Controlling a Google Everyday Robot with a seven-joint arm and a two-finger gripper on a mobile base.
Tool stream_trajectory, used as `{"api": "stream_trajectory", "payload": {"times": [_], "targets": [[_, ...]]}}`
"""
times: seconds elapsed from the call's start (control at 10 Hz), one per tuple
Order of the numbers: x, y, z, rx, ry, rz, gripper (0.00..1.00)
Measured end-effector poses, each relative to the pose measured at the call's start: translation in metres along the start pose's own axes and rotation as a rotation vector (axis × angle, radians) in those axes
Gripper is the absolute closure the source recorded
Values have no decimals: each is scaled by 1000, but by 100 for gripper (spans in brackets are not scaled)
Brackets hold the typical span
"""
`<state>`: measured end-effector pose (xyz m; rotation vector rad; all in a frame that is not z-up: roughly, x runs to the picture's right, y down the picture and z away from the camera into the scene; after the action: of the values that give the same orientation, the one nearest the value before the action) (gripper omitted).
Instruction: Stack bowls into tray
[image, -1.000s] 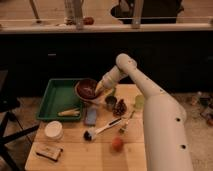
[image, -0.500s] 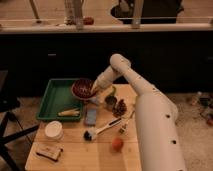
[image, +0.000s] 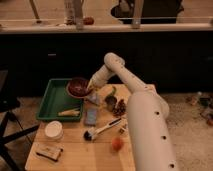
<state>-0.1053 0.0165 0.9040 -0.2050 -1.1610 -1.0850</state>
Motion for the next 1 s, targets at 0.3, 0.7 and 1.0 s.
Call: {"api": "stream_trajectory", "payload": {"times": [0.3,0.7,1.0], "targets": [[8,-16,13,-7,4,-24,100],[15,-40,36,-31,-12,-56,100],[18,-47,56,-51,-17,-56,100]]}}
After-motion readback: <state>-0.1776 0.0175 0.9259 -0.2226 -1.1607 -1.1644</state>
